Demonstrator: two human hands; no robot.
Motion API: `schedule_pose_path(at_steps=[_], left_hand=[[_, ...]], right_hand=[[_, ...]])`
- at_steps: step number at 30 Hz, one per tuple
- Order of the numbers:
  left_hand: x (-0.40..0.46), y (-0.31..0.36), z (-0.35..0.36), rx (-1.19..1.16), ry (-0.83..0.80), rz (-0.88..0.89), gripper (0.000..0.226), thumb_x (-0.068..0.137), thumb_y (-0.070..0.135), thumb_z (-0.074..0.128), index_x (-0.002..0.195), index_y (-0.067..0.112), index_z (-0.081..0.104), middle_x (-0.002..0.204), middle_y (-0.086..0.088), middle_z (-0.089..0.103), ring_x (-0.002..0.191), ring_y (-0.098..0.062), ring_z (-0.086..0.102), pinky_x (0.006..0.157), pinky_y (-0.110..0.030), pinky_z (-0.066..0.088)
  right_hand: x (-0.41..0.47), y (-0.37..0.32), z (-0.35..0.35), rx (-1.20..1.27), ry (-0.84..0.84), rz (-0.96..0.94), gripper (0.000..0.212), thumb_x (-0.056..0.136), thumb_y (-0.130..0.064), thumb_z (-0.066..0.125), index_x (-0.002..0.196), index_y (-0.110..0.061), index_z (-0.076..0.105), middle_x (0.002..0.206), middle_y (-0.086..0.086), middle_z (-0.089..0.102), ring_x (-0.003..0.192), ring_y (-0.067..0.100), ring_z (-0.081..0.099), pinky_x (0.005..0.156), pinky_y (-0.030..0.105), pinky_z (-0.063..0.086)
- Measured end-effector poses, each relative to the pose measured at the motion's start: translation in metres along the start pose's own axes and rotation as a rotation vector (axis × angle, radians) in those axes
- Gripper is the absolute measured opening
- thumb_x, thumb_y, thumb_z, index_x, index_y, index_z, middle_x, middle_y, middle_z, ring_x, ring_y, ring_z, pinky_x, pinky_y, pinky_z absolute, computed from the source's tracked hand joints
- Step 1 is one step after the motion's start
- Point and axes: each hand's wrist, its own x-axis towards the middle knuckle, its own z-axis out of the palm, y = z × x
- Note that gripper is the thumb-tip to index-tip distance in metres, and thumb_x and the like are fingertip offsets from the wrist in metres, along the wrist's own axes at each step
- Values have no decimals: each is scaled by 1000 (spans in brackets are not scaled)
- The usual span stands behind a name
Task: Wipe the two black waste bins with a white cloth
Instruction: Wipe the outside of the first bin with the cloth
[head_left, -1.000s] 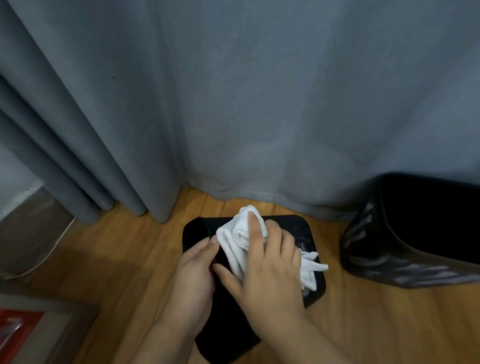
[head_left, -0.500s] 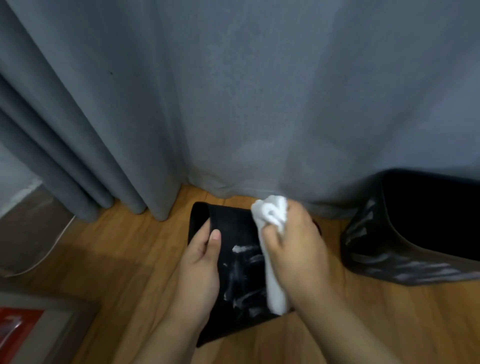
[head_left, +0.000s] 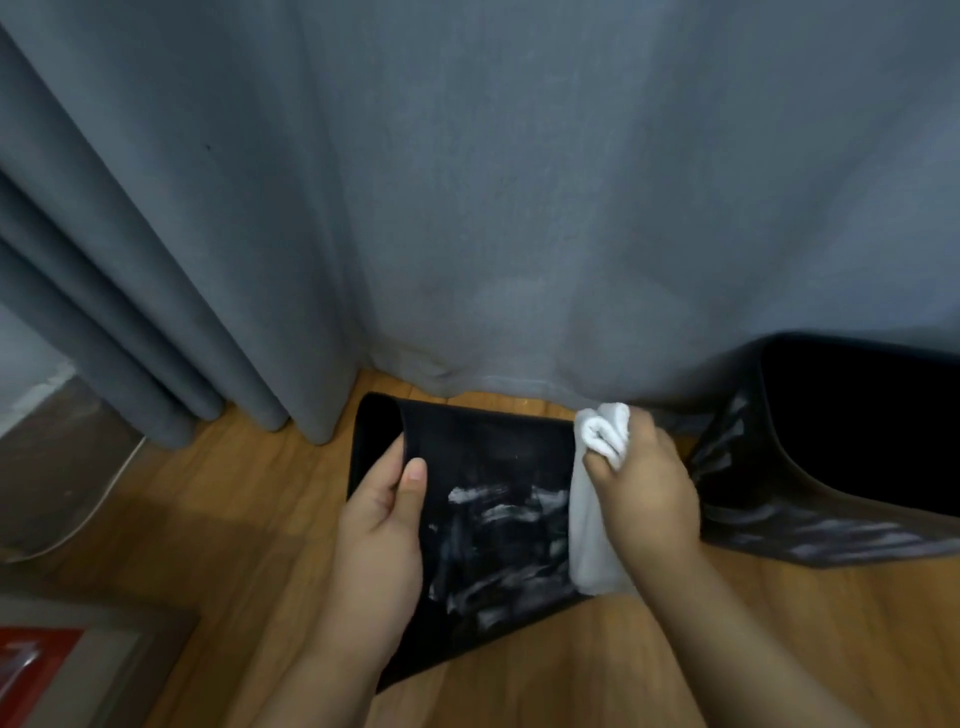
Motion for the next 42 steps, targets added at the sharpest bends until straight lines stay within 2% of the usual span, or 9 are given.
schedule_pose_path(at_steps=[8, 14, 17, 20, 23, 27, 32, 37, 42], left_hand=[[7, -1, -3, -33, 20, -41, 31, 104, 18, 43, 120, 25, 69, 115, 0, 74, 110, -20, 68, 100, -43, 48], [6, -8, -6, -72, 56, -151, 30, 105, 27, 41, 118, 32, 68, 110, -2, 75, 105, -27, 70, 98, -55, 50], [8, -4, -2, -61, 23, -113, 32, 105, 25, 41, 117, 33, 69, 110, 0, 75, 106, -25, 70, 96, -51, 52], [10, -2, 0, -44, 30, -70, 34, 106, 19, 39, 120, 31, 68, 113, 6, 75, 109, -17, 69, 92, -37, 52], [8, -1, 0, -43, 23, -70, 33, 105, 21, 41, 118, 32, 69, 112, 4, 75, 108, -21, 69, 96, -47, 51], [6, 2, 1, -34, 9, -70, 32, 105, 24, 41, 118, 33, 69, 113, 3, 74, 108, -22, 69, 99, -52, 50], [7, 6, 5, -40, -32, -50, 33, 105, 21, 40, 119, 30, 69, 115, 3, 74, 111, -18, 68, 100, -44, 49], [9, 7, -1, -56, -11, -100, 32, 104, 15, 41, 103, 28, 70, 93, 10, 78, 89, -9, 73, 69, -18, 56], [7, 9, 1, -96, -35, -146, 33, 105, 24, 39, 118, 24, 69, 106, 1, 77, 98, -16, 73, 81, -34, 55]], right_hand=[[-58, -77, 16, 243, -87, -538, 52, 73, -43, 48, 123, -34, 46, 113, -11, 53, 100, 13, 53, 76, 26, 46], [-2, -19, 16, 97, -41, -32, 26, 80, -31, 59, 102, -17, 52, 98, 4, 54, 85, 23, 52, 69, 29, 35], [-5, -53, 15, 152, 9, -286, 16, 76, -28, 55, 89, -20, 54, 84, -1, 51, 72, 19, 48, 66, 31, 36], [-31, -88, 14, 175, -55, -520, 35, 73, -25, 63, 108, -21, 61, 100, -2, 60, 88, 20, 53, 72, 30, 40], [-26, -64, 15, 116, -1, -522, 27, 72, -26, 60, 98, -25, 56, 95, -4, 57, 87, 21, 53, 72, 27, 39], [12, -3, 7, 21, -34, -206, 13, 71, -36, 47, 77, -30, 37, 81, 2, 53, 76, 26, 53, 65, 34, 39], [-11, -72, 3, 133, -56, -470, 10, 69, -34, 46, 76, -28, 43, 79, -4, 53, 74, 24, 54, 68, 38, 43], [-46, -70, 20, 231, -87, -600, 37, 74, -33, 45, 109, -28, 56, 97, -13, 54, 87, 14, 54, 79, 21, 38], [-30, -17, 19, 198, 55, -133, 29, 78, -22, 63, 106, -17, 56, 99, -2, 54, 93, 24, 56, 70, 22, 35]])
